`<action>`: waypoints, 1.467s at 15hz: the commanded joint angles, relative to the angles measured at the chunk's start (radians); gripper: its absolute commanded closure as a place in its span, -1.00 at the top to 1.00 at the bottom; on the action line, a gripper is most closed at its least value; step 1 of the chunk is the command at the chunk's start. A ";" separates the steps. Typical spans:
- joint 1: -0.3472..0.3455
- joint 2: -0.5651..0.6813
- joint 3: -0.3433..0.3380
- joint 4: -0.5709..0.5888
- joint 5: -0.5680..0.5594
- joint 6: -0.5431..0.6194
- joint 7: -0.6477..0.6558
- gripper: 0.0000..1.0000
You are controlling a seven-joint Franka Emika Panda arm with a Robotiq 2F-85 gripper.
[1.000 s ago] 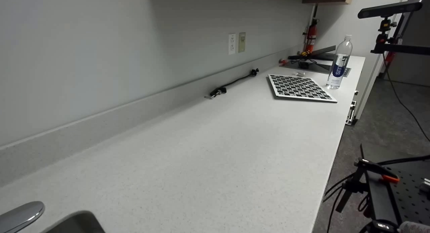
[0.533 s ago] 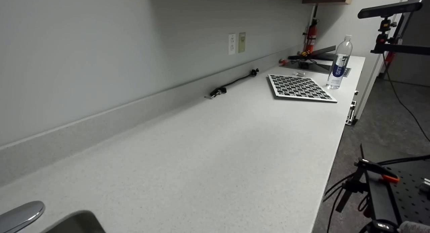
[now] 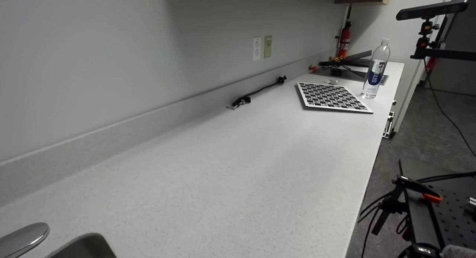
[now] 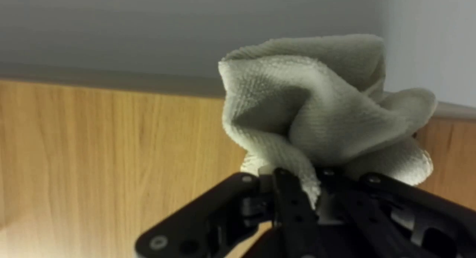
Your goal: Use the white cloth to wipe the cupboard
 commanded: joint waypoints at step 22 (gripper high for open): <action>0.529 0.333 -0.438 0.207 -0.125 -0.875 -0.070 -0.96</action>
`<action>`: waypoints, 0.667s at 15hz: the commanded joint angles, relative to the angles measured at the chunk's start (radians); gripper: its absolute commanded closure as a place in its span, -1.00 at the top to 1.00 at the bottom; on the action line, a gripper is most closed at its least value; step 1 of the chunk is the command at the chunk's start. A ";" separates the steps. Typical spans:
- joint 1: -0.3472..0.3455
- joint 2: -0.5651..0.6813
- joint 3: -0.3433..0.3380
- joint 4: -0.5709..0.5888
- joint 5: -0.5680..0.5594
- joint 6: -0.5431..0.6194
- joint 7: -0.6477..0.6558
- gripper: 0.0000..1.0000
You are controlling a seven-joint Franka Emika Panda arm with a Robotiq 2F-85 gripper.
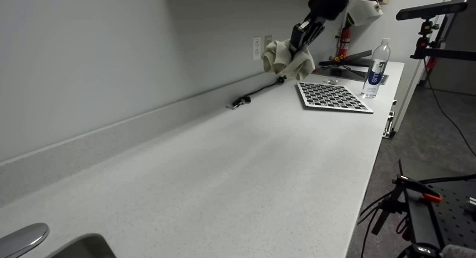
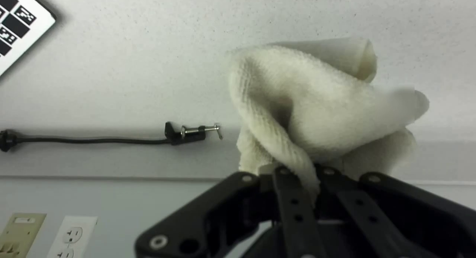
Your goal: Use the white cloth to wipe the cupboard
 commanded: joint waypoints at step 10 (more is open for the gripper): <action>0.078 0.053 -0.127 0.014 -0.100 -0.147 0.007 -0.96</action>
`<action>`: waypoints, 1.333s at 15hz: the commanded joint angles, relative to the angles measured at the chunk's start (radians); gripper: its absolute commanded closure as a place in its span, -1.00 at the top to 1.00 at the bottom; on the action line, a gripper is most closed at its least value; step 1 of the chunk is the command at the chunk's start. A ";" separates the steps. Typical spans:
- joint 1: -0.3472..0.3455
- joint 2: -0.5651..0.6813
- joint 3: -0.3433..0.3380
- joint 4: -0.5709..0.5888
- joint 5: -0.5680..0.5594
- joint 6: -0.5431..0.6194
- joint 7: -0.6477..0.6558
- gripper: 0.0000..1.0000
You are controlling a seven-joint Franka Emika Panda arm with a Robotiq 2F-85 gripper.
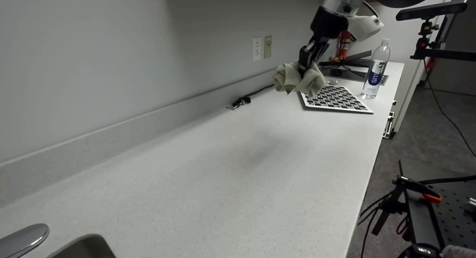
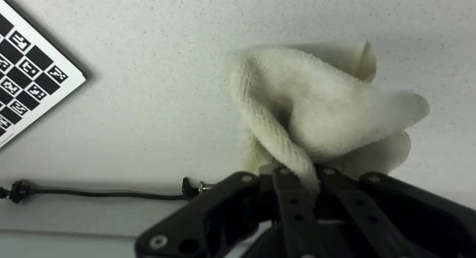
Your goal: Use the white cloth to wipe the cupboard
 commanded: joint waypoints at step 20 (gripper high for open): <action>0.093 -0.170 -0.031 -0.017 -0.023 -0.221 -0.014 1.00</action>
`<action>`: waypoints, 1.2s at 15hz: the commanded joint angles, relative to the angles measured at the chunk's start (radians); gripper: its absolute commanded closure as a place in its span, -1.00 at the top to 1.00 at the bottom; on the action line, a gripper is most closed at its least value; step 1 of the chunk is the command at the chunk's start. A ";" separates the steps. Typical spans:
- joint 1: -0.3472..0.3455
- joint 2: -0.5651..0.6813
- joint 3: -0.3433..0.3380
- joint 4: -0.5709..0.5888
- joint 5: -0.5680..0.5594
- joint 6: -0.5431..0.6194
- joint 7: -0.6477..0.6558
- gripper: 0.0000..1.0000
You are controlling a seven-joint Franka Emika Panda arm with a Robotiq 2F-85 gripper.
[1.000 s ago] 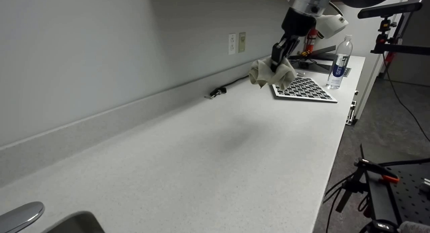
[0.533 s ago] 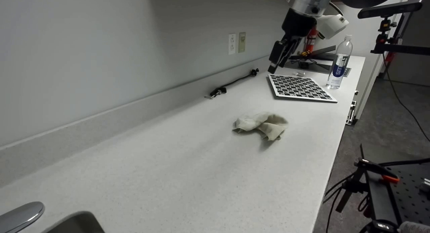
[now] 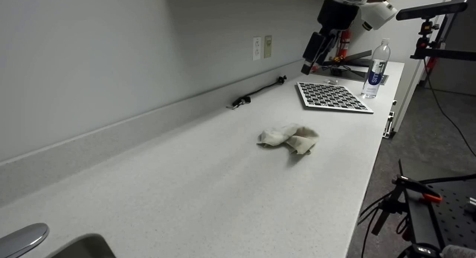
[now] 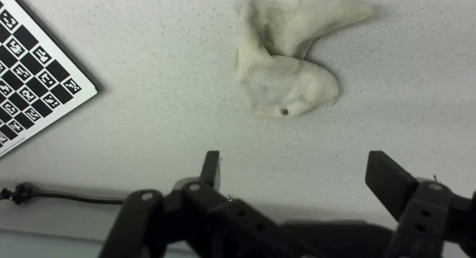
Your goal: Use the white cloth to wipe the cupboard
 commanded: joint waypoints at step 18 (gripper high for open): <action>0.104 -0.314 0.022 -0.106 0.044 -0.076 0.008 1.00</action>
